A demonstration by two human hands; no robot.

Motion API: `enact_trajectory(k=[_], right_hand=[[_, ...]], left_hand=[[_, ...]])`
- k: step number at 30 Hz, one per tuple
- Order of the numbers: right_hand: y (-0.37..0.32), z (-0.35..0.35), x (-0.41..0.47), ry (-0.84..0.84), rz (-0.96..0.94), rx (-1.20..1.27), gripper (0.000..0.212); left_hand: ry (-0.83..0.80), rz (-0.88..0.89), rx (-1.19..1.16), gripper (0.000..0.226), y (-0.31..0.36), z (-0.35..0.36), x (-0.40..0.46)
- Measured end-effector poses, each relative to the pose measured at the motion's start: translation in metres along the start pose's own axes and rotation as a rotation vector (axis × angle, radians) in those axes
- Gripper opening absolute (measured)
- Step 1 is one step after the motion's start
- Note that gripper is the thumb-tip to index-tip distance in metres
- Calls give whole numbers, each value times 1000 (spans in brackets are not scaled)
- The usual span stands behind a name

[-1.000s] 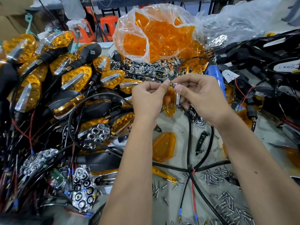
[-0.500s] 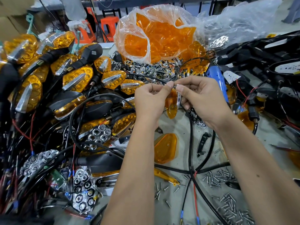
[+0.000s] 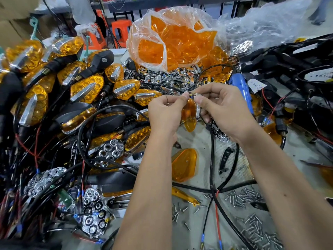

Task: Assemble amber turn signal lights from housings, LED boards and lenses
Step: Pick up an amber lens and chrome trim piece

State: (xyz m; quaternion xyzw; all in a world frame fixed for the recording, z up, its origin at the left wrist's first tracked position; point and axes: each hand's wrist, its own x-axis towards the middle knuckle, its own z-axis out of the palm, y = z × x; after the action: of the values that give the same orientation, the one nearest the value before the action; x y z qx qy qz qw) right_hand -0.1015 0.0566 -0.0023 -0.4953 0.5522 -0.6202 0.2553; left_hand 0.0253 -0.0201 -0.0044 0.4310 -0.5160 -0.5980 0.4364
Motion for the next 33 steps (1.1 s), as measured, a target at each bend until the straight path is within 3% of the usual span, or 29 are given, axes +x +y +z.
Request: enact_trajectory(k=[6, 11, 18, 22, 29, 33], right_hand=[[1, -4, 1, -98, 61, -74, 13], [3, -3, 1, -40, 75, -50, 12], [0, -3, 1, -113, -12, -13, 5], [-1, -7, 0, -175, 30, 27, 2], [-4, -11, -1, -53, 57, 182, 8], [-1, -15, 0, 91, 51, 212, 13]], left_hand=[[-22, 84, 103, 16, -3, -2, 1], [-6, 156, 126, 17, -1, 0, 2], [-47, 61, -10, 21, 0, -1, 2], [-70, 51, -43, 23, 0, -4, -1], [-115, 43, -153, 24, 7, 4, -8], [-250, 21, -110, 39, 9, -1, -8]])
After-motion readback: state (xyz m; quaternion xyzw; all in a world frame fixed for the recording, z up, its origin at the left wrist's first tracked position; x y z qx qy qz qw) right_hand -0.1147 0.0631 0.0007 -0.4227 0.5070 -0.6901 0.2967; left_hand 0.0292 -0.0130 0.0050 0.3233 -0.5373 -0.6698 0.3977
